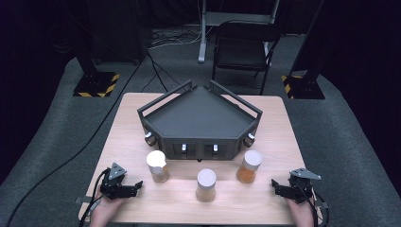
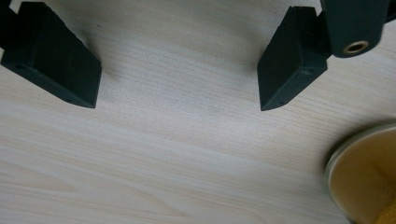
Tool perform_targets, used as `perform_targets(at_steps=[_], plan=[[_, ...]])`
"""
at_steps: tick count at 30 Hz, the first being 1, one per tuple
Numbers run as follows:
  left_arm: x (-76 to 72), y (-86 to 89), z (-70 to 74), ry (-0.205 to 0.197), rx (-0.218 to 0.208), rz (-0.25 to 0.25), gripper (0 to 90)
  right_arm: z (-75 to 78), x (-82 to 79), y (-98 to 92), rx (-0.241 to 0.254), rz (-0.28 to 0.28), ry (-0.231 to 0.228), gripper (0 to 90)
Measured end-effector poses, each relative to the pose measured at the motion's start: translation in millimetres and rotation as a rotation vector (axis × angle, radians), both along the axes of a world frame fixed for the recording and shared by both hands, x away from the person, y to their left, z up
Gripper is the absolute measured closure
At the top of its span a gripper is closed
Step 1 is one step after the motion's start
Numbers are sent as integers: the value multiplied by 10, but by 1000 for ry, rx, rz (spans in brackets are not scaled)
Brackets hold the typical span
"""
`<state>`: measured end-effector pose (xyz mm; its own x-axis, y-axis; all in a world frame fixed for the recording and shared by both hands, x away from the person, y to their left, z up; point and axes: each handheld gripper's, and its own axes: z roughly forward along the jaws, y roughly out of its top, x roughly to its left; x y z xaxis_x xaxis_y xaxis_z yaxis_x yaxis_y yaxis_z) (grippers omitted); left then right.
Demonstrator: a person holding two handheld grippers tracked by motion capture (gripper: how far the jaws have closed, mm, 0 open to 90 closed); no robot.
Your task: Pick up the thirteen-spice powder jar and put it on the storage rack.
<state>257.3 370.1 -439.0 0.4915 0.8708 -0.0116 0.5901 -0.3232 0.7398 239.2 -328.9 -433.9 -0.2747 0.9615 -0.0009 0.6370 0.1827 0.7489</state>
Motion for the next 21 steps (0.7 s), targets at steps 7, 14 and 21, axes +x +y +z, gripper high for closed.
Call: perform_targets(at_steps=[7,14,21], plan=[[22,-41,11,10,12,23,50,3,9,1,-2,3,4,104],[28,-37,11,12,10,19,44,4,13,8,-2,2,6,95],[30,-34,12,14,9,12,40,5,14,8,-3,4,7,90]])
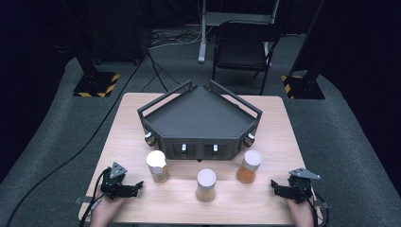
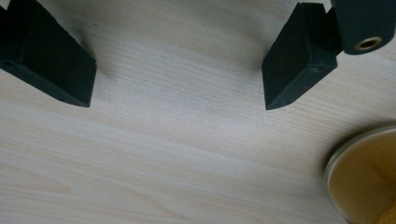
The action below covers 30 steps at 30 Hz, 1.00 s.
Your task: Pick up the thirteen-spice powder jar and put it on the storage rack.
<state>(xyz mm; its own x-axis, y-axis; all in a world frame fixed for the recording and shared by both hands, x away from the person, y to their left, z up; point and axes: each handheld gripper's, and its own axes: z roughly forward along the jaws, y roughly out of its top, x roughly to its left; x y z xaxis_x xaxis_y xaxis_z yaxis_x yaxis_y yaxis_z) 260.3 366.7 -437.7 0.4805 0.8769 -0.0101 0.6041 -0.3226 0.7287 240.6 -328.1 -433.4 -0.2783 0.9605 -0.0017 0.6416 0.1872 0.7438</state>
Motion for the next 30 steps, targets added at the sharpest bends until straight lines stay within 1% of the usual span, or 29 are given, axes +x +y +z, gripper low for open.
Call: perform_targets(at_steps=[15,17,23,27,30], plan=[[-10,2,1,0,-4,4,46,0,2,-1,0,1,1,88],[-19,23,-7,-3,-18,0,61,2,3,0,0,0,1,88],[-15,135,-34,0,-91,-13,80,2,4,-1,0,1,1,88],[-31,190,-46,-20,-131,-39,80,2,4,-1,0,1,1,87],[-57,200,-36,-41,-144,-55,83,2,4,-1,0,1,1,87]])
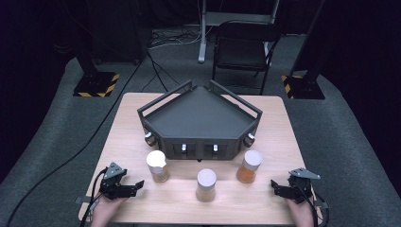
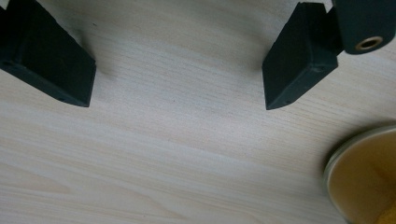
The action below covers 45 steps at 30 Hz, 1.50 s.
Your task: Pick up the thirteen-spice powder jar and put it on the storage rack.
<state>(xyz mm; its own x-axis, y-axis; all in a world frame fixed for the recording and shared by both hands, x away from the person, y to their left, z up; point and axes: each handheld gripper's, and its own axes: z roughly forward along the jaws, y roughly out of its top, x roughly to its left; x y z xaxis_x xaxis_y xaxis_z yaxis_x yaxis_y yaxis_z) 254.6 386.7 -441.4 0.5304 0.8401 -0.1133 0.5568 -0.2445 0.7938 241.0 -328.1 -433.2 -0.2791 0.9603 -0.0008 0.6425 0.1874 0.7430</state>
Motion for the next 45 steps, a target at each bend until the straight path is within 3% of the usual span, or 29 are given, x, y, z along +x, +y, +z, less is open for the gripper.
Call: perform_targets(at_steps=[14,26,35,45], plan=[[-84,-32,47,-80,-32,-57,88,0,1,-1,0,1,0,86],[-116,-54,39,-120,-96,-80,95,0,2,-1,0,2,0,85],[-138,-239,81,-147,-62,-83,99,0,2,-1,0,2,1,85],[-105,-439,85,-151,-56,-85,105,0,2,-1,0,2,1,85]])
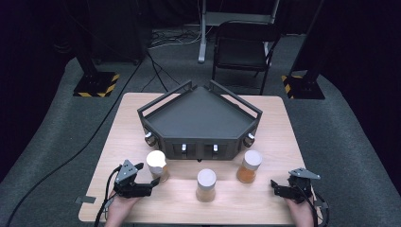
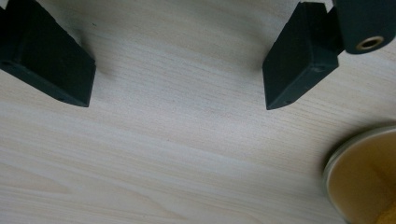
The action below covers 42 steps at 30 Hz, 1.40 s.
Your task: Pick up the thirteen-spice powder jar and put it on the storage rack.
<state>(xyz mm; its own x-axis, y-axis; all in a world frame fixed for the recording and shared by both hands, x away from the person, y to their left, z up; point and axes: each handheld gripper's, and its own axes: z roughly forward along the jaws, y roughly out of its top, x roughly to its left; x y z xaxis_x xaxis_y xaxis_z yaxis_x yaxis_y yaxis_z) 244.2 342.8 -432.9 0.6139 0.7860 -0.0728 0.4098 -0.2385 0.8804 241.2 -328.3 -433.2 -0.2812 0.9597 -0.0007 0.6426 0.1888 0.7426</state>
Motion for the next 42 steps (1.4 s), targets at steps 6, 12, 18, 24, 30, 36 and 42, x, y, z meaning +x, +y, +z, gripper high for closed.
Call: perform_targets(at_steps=[6,12,18,24,30,36,42], plan=[[-2,-80,-7,-15,3,11,115,0,0,0,0,0,0,85],[36,-129,-9,-10,3,9,133,0,0,0,0,0,0,85],[67,-180,-15,-13,-9,20,143,0,1,-1,0,2,0,83],[80,-201,-30,-25,-20,31,171,-1,2,-3,0,3,0,83],[105,-209,-57,-21,-35,42,227,1,6,-1,0,4,1,82],[117,-203,-85,-36,-45,27,276,1,6,-1,0,4,1,82],[96,-246,-56,-56,-22,38,294,1,6,-1,0,4,1,82]])
